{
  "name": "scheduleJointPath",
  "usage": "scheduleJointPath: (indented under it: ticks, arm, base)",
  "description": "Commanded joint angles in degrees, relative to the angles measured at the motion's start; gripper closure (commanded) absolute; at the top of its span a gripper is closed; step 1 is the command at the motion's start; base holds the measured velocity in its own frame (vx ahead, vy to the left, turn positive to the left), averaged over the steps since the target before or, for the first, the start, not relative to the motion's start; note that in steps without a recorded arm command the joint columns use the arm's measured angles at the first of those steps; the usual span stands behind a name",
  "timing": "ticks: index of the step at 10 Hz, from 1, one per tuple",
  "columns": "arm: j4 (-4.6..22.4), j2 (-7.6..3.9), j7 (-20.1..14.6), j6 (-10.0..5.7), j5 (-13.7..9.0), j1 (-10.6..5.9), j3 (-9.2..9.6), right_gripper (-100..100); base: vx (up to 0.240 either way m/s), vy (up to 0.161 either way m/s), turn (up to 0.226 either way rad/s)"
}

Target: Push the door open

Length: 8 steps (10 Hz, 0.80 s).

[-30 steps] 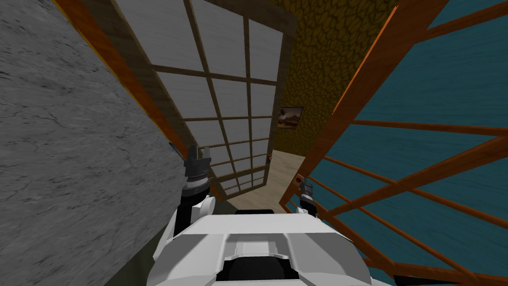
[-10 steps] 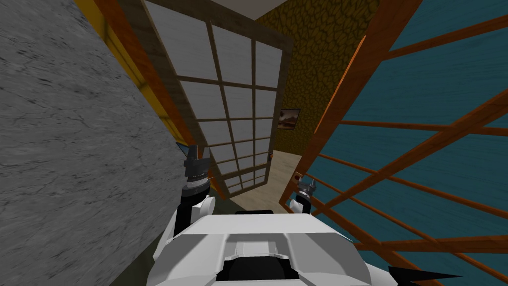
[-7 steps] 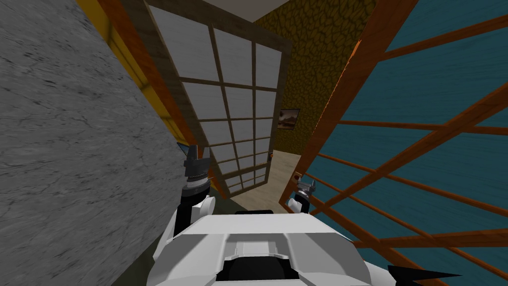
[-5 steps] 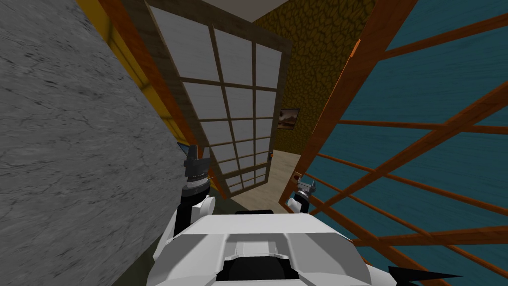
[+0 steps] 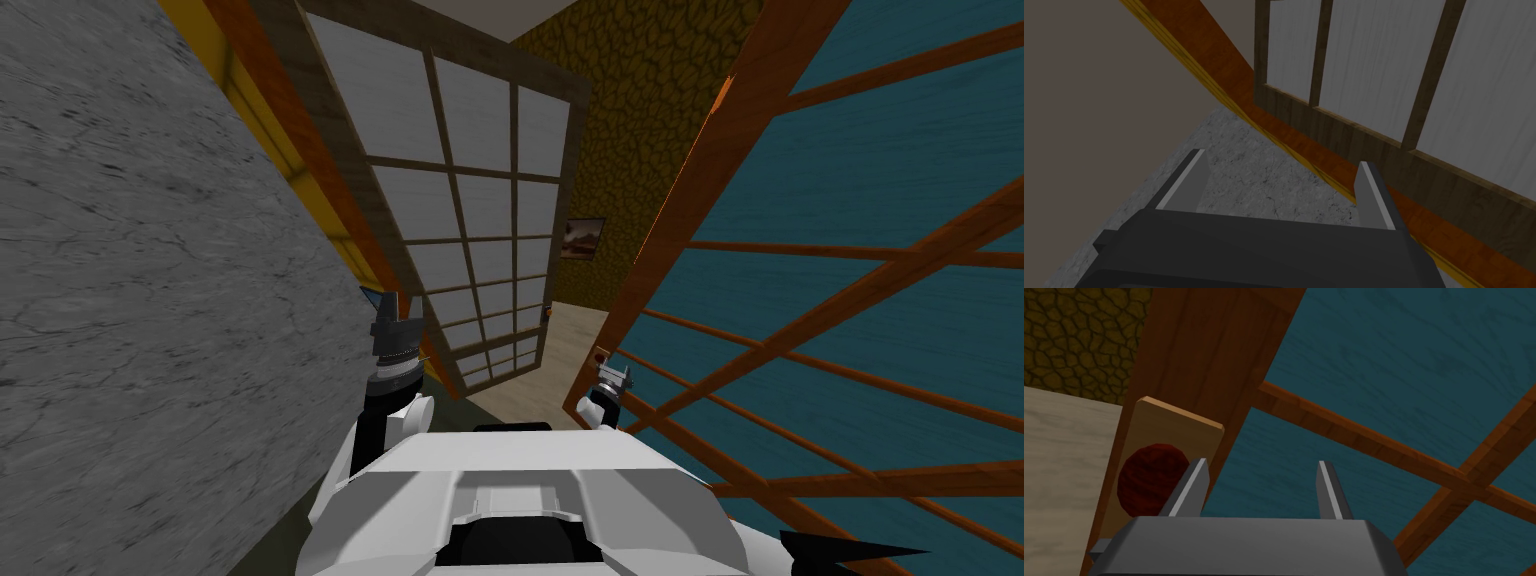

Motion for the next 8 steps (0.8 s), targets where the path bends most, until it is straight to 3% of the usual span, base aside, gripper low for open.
scheduleJointPath:
  ticks: [1,4,8]
  arm:
    - [-1.55,1.32,-0.4,1.7,0.13,0.07,0.74,-100]
    - [-1.55,1.32,-0.4,1.7,0.13,0.07,0.74,-100]
    - [-0.41,2.34,-6.61,1.84,-3.6,-1.21,1.0,-100]
  base:
    - [-0.016,0.019,-0.009]
    - [-0.001,0.002,0.002]
    - [-0.016,0.02,-0.003]
